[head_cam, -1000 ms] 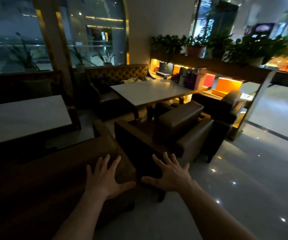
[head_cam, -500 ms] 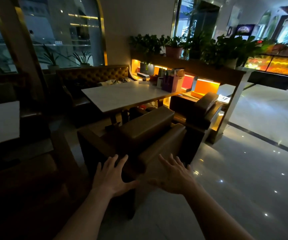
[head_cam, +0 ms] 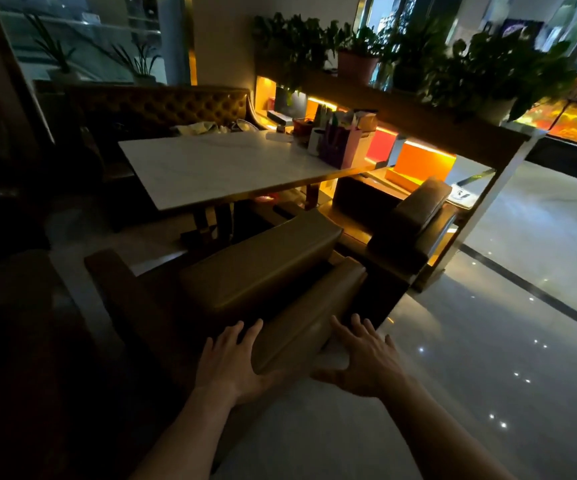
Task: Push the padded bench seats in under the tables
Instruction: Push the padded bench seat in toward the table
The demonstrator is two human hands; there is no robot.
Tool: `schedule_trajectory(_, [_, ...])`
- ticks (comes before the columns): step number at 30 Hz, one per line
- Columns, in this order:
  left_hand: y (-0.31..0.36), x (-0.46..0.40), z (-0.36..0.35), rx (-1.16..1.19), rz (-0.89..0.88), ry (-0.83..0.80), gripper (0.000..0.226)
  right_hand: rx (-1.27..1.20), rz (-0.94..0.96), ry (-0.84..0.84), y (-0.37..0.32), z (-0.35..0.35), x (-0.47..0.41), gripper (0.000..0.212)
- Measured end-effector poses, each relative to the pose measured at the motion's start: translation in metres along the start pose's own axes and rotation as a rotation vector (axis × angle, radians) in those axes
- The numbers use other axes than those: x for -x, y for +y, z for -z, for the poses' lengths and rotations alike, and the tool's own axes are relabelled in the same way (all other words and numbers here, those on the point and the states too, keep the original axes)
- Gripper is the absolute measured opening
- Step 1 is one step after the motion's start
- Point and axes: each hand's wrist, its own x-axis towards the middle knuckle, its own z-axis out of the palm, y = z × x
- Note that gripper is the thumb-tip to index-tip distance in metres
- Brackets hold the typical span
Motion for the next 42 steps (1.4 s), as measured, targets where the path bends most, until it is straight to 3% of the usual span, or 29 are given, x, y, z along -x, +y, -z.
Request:
schedule_trajectory(13, [0.014,-0.142,-0.041,0.087,0.235,-0.076,0.115,0.051,0.245,-0.134,0.043,-0.015,-0.212,0.113])
schedule_trajectory(25, [0.042,-0.248,-0.114,0.149,0.507,-0.109,0.121,0.309,0.556,-0.282,0.084,-0.064,-0.398,0.12])
schedule_trajectory(29, [0.038,-0.259,-0.136,0.135,0.535,-0.118,0.124,0.363,0.602,-0.363,0.082,-0.084,-0.41,0.132])
schedule_trajectory(35, [0.036,-0.255,-0.15,0.111,0.536,-0.026,0.117,0.336,0.628,-0.251,0.085,-0.093,-0.403,0.122])
schedule_trajectory(42, [0.035,-0.245,-0.159,0.157,0.511,0.016,0.115,0.36,0.624,-0.229,0.083,-0.097,-0.393,0.119])
